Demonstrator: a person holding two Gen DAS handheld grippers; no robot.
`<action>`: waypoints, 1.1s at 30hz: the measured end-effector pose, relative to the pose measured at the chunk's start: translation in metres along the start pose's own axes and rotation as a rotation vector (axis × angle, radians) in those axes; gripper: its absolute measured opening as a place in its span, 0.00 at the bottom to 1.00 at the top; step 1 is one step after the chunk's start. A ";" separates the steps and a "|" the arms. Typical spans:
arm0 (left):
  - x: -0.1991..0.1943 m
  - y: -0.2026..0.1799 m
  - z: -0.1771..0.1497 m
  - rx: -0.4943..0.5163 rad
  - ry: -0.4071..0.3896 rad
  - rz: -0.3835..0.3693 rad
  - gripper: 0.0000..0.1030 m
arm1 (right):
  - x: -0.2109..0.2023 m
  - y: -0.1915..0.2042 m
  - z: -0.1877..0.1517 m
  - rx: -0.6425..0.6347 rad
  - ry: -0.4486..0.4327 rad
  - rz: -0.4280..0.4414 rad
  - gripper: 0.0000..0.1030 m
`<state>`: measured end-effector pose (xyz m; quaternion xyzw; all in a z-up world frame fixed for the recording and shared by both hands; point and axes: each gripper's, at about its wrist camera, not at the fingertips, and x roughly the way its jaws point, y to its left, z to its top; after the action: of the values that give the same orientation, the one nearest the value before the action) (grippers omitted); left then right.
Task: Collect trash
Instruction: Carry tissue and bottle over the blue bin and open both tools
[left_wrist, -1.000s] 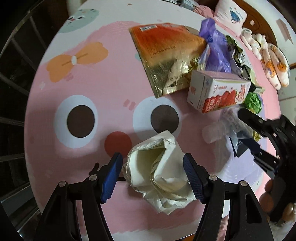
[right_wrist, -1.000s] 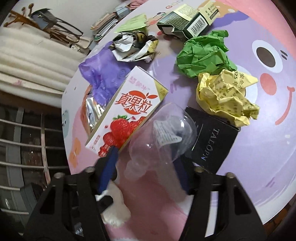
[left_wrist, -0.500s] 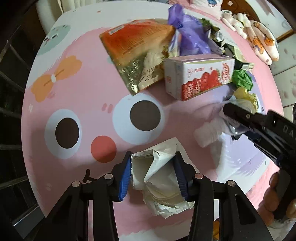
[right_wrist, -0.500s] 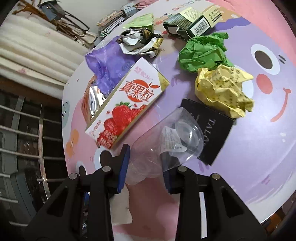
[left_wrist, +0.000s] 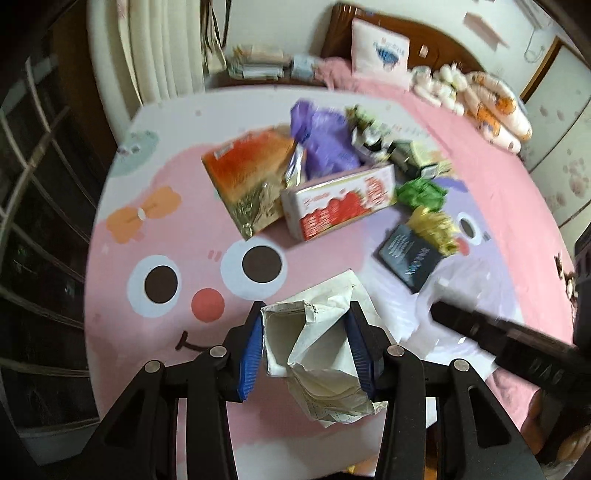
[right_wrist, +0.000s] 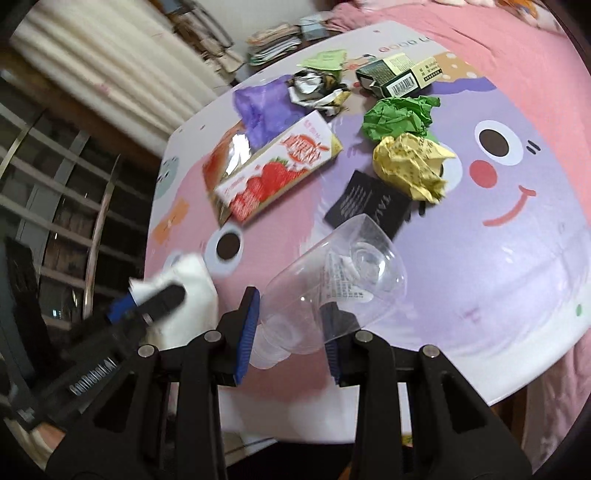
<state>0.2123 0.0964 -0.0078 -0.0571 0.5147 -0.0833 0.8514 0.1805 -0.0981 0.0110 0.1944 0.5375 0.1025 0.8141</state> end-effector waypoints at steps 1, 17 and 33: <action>-0.009 -0.003 -0.007 -0.006 -0.017 0.005 0.41 | -0.006 -0.001 -0.007 -0.021 0.004 0.005 0.29; -0.073 -0.089 -0.176 -0.100 -0.064 0.106 0.41 | -0.094 -0.067 -0.165 -0.249 0.082 0.063 0.29; 0.007 -0.107 -0.293 -0.008 0.134 0.153 0.41 | -0.008 -0.150 -0.285 -0.146 0.260 0.022 0.29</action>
<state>-0.0529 -0.0131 -0.1303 -0.0154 0.5738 -0.0196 0.8186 -0.0893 -0.1779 -0.1455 0.1257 0.6273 0.1743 0.7486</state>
